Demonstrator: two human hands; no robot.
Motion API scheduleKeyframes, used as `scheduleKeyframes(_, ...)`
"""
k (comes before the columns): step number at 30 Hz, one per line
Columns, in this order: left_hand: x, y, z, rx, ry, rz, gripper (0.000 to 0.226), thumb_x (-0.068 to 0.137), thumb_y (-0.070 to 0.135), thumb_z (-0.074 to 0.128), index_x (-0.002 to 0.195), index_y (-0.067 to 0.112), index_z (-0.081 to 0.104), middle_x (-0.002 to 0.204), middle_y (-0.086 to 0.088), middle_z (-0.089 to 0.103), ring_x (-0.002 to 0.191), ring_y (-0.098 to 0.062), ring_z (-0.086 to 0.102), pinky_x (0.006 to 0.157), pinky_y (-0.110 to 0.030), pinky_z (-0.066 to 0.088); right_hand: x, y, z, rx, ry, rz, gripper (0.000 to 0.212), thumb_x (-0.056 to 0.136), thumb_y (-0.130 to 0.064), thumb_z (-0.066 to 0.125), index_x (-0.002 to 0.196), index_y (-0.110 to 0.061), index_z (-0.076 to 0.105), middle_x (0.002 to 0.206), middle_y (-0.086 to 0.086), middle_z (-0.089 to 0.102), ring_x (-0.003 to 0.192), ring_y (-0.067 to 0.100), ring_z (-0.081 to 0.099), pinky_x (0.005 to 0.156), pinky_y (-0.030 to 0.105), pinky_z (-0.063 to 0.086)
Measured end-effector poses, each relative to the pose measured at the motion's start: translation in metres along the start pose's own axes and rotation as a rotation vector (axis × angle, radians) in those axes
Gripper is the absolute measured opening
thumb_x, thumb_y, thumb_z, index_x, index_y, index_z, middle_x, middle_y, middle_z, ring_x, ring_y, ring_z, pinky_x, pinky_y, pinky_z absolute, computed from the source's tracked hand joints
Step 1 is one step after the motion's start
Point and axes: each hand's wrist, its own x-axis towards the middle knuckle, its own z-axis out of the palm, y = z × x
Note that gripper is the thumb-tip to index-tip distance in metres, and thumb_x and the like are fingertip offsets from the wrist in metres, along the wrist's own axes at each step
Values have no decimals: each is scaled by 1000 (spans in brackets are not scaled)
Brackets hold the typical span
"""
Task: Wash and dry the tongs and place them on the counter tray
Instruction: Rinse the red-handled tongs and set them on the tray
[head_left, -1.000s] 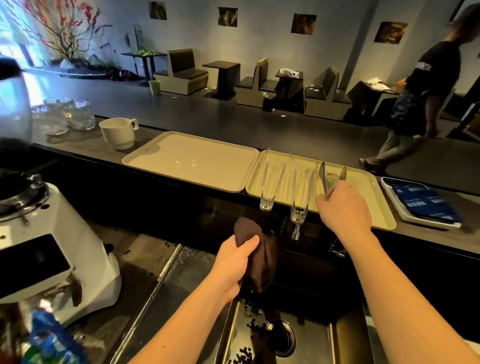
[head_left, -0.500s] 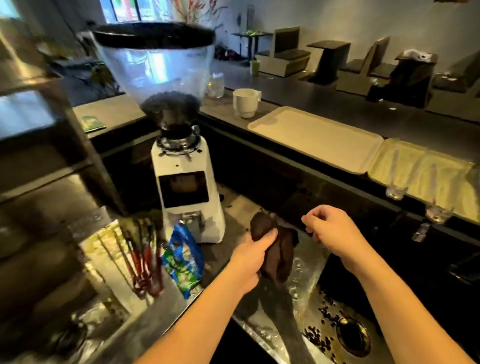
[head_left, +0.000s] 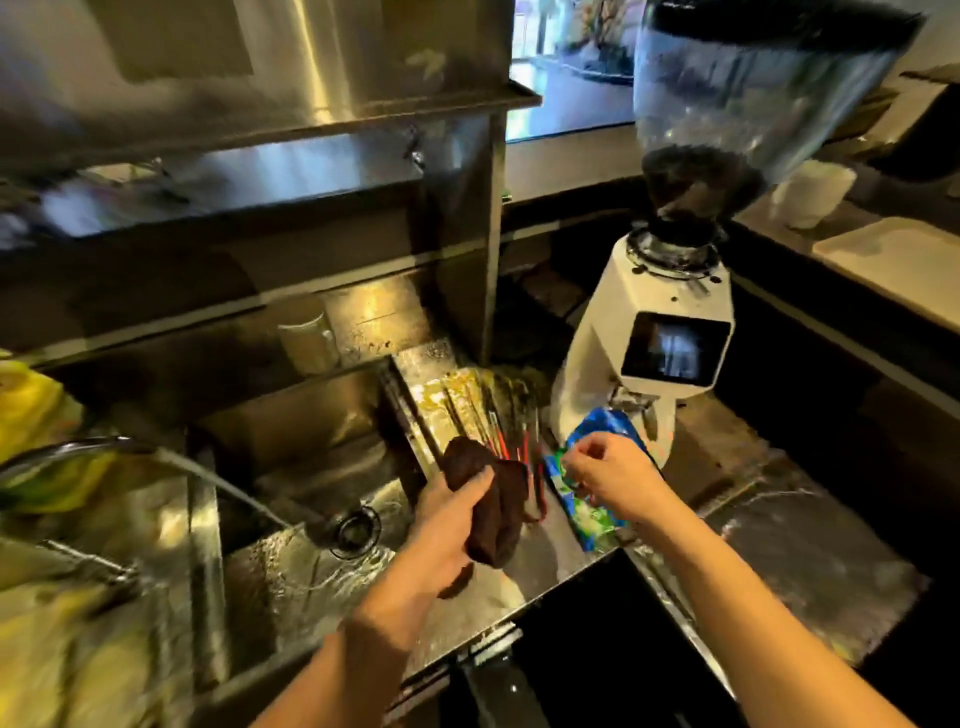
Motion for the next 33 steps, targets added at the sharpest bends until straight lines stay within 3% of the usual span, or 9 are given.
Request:
scheduleKeyframes(5, 20, 17, -65, 2, 122, -22, 8, 96, 9, 59, 96, 5, 66, 63, -5, 75, 50, -19, 71, 40, -25, 52, 17, -6, 62, -8, -51, 83, 36, 88, 0, 55, 54, -11, 57, 45, 2, 57, 41, 14, 51, 42, 24, 38)
scheduleKeyframes(7, 31, 18, -74, 25, 155, -71, 9, 96, 14, 60, 103, 8, 63, 76, -7, 75, 60, -21, 73, 44, -26, 54, 25, -1, 80, 1, -46, 123, 26, 91, -5, 53, 66, -2, 61, 63, 19, 68, 56, 26, 60, 52, 39, 47)
scheduleKeyframes(9, 40, 15, -76, 49, 179, -109, 14, 96, 18, 61, 110, 13, 59, 92, -10, 71, 74, -25, 70, 46, -26, 54, 37, 8, 91, -65, -66, 148, 19, 92, -13, 55, 82, -1, 66, 83, 24, 71, 71, 32, 63, 70, 51, 54)
scheduleKeyframes(13, 63, 4, -67, 67, 161, -118, 24, 97, 17, 59, 119, 9, 61, 105, -14, 70, 90, -27, 68, 66, -32, 56, 74, 21, 104, -375, -137, 172, 25, 93, -21, 57, 112, -6, 64, 112, 20, 68, 92, 30, 64, 81, 40, 55)
scheduleKeyframes(16, 77, -2, -59, 57, 241, -144, 28, 97, 12, 59, 122, 0, 59, 109, -21, 66, 103, -38, 65, 94, -51, 52, 98, 31, 116, -612, -144, 137, 45, 94, -34, 59, 131, -8, 54, 138, 20, 46, 123, 33, 50, 103, 41, 45)
scheduleKeyframes(19, 91, -5, -56, 92, 290, -155, 35, 95, 18, 62, 128, 6, 57, 119, -19, 66, 112, -41, 63, 104, -57, 46, 116, 41, 126, -781, -132, 82, 47, 94, -35, 61, 131, -8, 50, 139, 20, 35, 129, 34, 40, 98, 41, 48)
scheduleKeyframes(23, 99, -4, -61, 71, 276, -161, 33, 95, 20, 62, 126, 14, 57, 115, -16, 68, 106, -37, 66, 98, -54, 50, 129, 40, 128, -839, -125, 69, 30, 98, -17, 47, 126, -6, 53, 139, 22, 34, 128, 36, 40, 94, 38, 50)
scheduleKeyframes(28, 102, 2, -70, -5, 253, -144, 21, 92, 23, 66, 112, 20, 64, 107, -10, 74, 102, -32, 70, 93, -51, 54, 140, 32, 101, -679, -37, 38, 41, 101, -38, 44, 125, -6, 48, 124, 22, 50, 110, 33, 52, 88, 36, 48)
scheduleKeyframes(33, 100, 11, -86, -27, 264, -67, 11, 89, 21, 70, 98, 16, 71, 76, 2, 79, 74, -19, 76, 62, -28, 58, 124, 10, 81, -684, 34, 62, 45, 98, -47, 45, 117, -7, 54, 116, 23, 58, 106, 39, 57, 90, 43, 48)
